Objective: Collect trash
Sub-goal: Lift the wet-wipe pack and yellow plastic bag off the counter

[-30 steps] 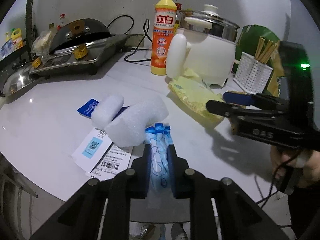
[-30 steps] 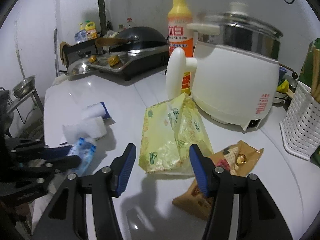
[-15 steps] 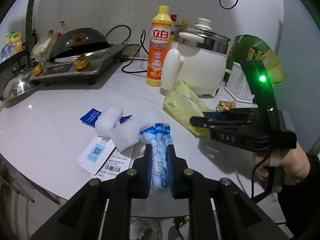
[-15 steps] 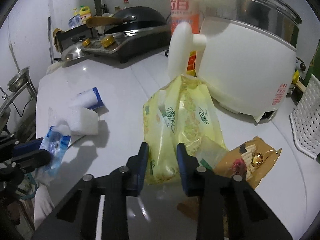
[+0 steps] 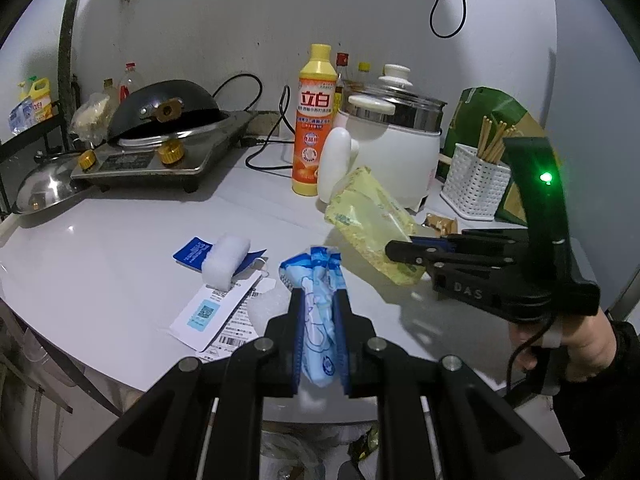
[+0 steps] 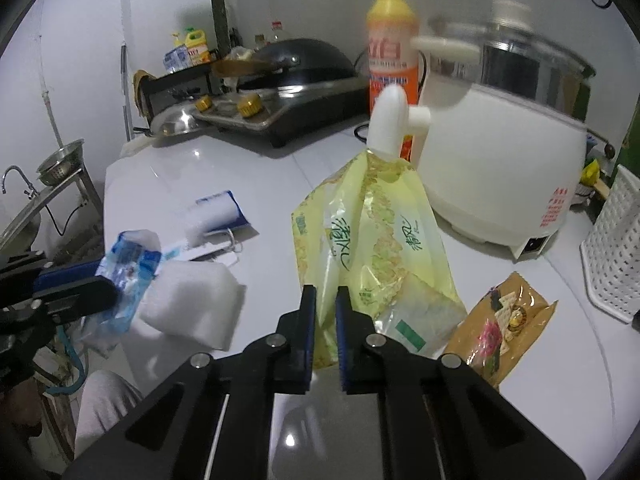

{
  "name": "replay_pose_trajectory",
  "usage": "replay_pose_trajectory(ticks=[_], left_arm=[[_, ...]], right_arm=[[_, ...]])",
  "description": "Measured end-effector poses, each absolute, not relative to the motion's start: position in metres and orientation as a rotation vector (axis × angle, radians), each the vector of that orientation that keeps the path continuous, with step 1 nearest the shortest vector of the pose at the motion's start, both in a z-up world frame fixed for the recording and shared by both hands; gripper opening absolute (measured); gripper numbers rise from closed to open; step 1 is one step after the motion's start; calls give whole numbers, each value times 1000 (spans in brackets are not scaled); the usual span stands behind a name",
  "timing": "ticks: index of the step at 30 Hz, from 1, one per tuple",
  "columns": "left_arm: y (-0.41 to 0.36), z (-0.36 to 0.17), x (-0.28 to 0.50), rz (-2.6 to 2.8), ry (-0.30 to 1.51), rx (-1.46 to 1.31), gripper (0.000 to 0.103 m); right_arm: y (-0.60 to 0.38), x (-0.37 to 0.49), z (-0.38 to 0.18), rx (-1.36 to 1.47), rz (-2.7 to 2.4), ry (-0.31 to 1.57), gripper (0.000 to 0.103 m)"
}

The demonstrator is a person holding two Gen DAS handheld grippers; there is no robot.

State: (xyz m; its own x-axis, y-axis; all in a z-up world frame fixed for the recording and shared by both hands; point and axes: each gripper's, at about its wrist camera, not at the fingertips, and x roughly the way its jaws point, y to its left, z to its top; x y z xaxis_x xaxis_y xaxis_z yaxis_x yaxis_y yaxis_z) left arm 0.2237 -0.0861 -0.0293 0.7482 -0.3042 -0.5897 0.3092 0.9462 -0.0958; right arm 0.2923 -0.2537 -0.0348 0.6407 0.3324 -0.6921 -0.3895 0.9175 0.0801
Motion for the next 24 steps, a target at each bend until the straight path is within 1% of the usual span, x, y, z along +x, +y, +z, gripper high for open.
replay_pose_trajectory(ticks=[14,24], left_arm=[[-69,-15,190,-296,600,-10,13],[-54,-12,163,-267,579,-33,13]], right_arm=[[-244,251,1,-104,457,705,8],[-227,220,11,-128,488,688,8]])
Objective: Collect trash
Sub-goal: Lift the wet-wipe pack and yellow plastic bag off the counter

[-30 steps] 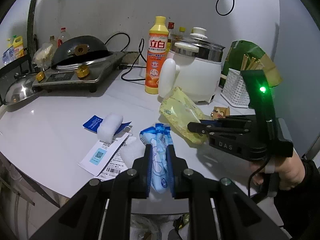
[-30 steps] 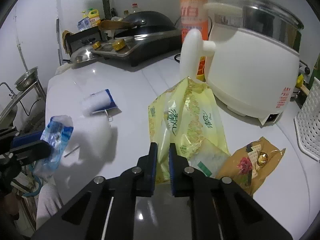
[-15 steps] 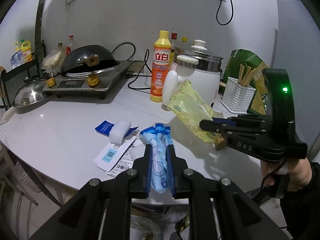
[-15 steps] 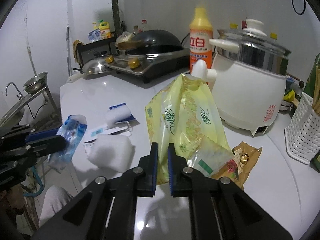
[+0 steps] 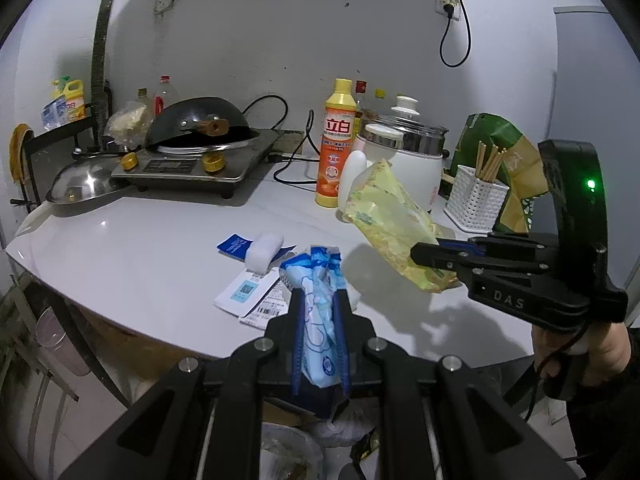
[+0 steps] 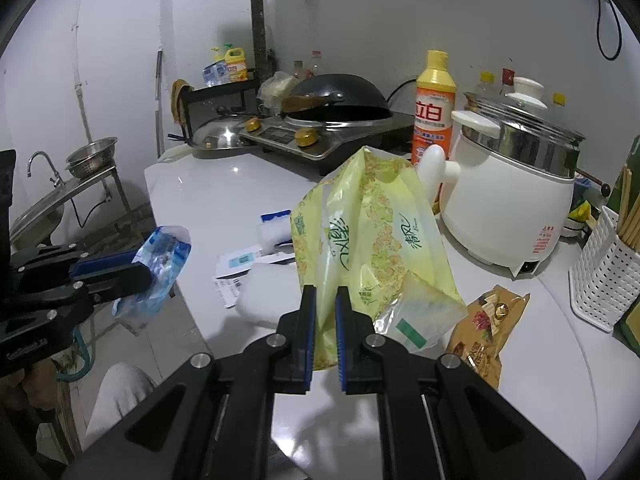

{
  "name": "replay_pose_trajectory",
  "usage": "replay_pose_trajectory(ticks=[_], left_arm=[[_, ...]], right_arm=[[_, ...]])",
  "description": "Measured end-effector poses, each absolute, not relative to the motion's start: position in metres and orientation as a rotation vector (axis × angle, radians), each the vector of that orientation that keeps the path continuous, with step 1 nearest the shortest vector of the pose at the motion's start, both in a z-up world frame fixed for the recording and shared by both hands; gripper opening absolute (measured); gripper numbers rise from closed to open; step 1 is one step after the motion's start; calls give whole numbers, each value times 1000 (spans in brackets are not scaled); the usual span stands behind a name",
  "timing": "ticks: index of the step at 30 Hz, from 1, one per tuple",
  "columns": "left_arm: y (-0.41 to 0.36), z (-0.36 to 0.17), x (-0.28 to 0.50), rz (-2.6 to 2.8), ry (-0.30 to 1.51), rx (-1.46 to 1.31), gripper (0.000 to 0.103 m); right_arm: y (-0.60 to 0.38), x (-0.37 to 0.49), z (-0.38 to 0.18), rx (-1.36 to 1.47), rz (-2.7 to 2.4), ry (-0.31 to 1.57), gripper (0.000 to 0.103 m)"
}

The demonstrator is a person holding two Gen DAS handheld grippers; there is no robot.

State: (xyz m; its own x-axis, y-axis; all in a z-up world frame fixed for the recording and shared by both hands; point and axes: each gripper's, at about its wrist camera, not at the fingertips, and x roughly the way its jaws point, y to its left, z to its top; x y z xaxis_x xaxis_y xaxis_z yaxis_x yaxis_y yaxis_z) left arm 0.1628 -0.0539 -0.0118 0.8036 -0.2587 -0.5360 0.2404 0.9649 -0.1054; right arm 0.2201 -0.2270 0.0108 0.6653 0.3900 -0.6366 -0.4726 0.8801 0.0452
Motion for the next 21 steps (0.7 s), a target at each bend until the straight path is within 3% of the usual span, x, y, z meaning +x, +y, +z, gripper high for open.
replay_pose_trajectory(ticks=[21], left_arm=[[-23,-21,116,-212,551,-100,13]], right_arm=[[-192,160,18,-198,542,671,8]])
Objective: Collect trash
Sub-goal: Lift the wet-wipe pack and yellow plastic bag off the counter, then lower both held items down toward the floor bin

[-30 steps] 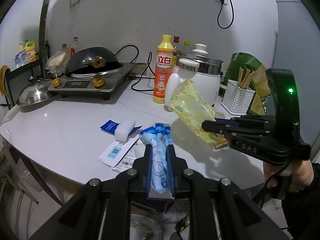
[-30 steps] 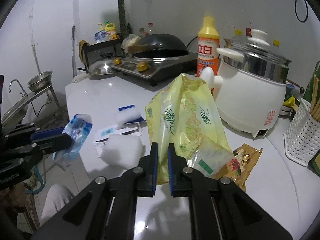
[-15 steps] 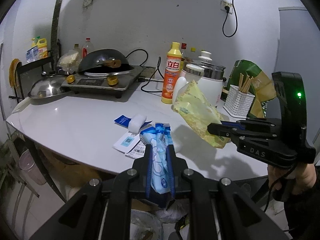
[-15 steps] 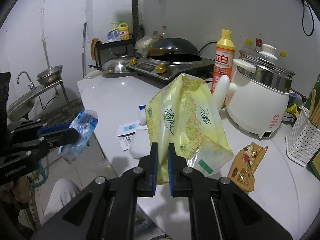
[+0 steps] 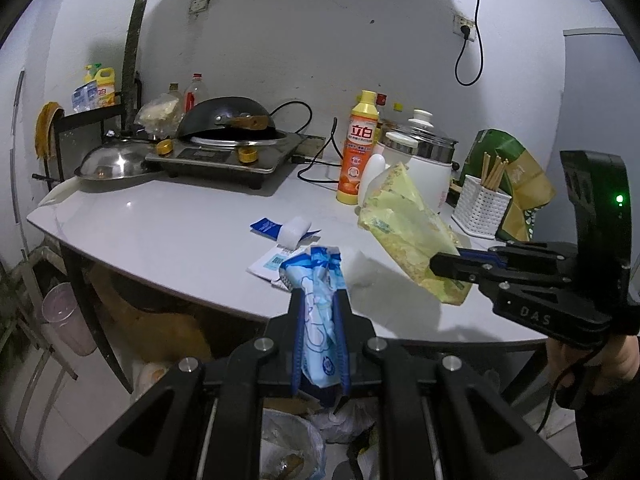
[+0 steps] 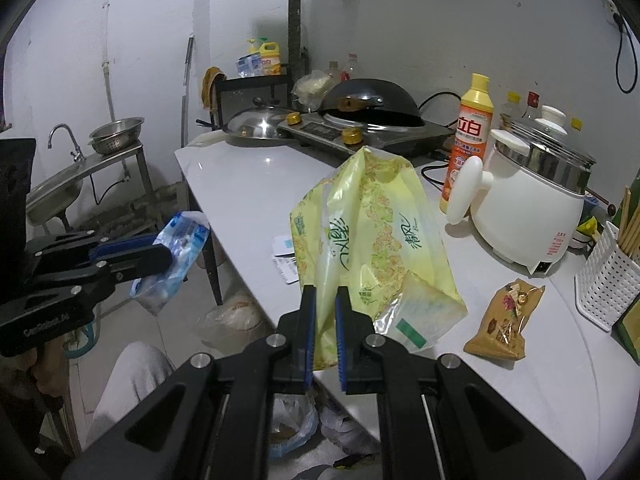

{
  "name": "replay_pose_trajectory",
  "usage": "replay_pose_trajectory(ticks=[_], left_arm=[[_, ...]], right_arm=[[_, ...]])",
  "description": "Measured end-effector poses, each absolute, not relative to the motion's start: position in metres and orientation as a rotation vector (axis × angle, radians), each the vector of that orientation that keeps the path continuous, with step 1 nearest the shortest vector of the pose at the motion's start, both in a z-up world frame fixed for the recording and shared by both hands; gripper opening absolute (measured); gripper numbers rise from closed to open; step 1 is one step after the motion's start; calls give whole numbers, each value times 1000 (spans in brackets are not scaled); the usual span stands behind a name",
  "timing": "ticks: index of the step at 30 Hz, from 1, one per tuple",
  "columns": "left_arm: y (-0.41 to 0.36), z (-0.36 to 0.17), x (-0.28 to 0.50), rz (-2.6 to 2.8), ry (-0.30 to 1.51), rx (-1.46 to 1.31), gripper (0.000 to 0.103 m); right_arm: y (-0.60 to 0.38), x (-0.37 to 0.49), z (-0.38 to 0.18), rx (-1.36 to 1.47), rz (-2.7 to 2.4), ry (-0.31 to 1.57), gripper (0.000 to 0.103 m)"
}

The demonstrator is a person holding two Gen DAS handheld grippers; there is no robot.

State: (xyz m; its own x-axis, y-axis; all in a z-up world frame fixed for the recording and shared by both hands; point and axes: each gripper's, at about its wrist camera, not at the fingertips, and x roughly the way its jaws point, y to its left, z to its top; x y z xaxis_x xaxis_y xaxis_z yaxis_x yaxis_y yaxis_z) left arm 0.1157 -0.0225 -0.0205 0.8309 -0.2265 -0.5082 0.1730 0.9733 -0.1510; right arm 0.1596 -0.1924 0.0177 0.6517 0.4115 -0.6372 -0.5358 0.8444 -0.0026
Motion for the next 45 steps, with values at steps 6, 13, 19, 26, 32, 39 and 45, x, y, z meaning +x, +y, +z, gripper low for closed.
replay_pose_trajectory(ticks=[6,13,19,26,32,39,45], left_arm=[[-13,-22,102,-202,539,-110,13],[3,-29,88,-184,535,-135,13],[15,-46,75,-163,556,-159,13],[31,-68,65,-138,583,-185,13],[42,-87,62,-125,608,-209,13],[58,-115,63,-107,653,-239,13],[71,-140,73,-91,698,-278,13]], right_arm=[[-184,146,20,-210,550,667,8],[-168,127,19,-235,574,663,8],[-151,113,7,-257,607,684,8],[-132,101,-14,-279,653,720,8],[-115,96,-37,-303,684,764,8],[-94,96,-67,-318,714,823,8],[-79,104,-103,-340,739,908,8]])
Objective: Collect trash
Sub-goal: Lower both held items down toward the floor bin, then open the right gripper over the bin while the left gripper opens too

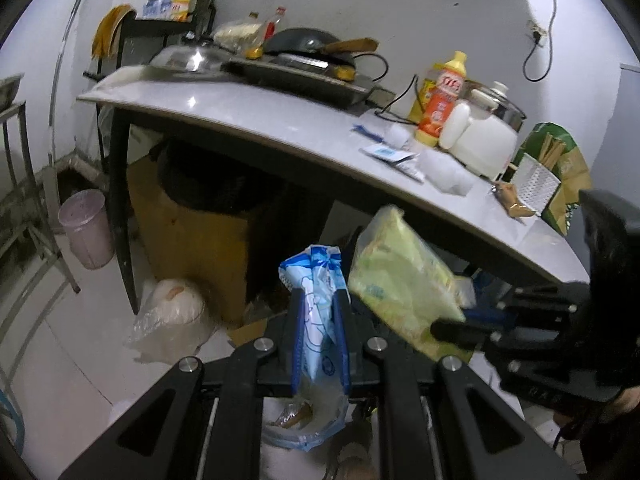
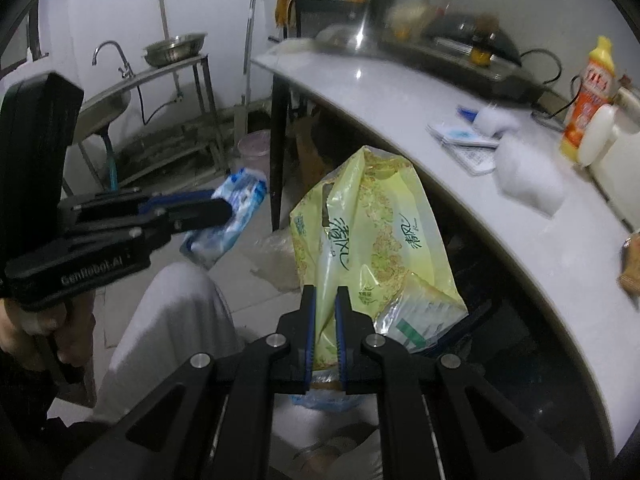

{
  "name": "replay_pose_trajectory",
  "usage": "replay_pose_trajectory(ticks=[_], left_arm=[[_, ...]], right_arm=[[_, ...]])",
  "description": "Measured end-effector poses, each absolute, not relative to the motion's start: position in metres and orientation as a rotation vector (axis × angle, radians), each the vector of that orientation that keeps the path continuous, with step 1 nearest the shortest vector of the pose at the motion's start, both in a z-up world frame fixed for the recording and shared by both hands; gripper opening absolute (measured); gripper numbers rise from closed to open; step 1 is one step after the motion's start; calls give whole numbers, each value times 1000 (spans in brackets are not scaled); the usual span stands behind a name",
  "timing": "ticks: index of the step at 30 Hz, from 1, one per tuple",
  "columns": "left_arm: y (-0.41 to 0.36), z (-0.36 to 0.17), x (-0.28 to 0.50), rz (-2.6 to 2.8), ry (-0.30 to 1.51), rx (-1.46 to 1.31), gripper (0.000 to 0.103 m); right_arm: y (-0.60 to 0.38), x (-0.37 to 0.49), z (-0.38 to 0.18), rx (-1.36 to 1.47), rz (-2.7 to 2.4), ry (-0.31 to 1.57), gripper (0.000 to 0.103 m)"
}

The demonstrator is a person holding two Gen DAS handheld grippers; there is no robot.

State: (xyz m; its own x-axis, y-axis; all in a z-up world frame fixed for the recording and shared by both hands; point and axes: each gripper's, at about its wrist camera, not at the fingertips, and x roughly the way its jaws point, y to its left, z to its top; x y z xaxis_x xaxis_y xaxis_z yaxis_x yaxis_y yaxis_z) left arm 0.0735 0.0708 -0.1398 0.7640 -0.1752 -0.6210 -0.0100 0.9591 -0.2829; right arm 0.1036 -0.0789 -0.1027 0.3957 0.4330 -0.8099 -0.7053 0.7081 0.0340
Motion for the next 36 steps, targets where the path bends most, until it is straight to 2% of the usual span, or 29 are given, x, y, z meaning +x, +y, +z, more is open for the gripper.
replay_pose_trajectory(ticks=[23,31,34,36], left_arm=[[106,-238,116,-62,889,-397,13],[112,-256,126,-46,932,-417,13],[114,-260,128,-43,945,-422,13],[114,-262,130,-41,950,-425,13]], right_arm=[[-48,158,-248,-346,706,1277,8],[-42,170,-286,-344,696,1360,9],[-42,175,-295,-352,687,1383,16],[-41,178,-300,-347,682,1397,26]])
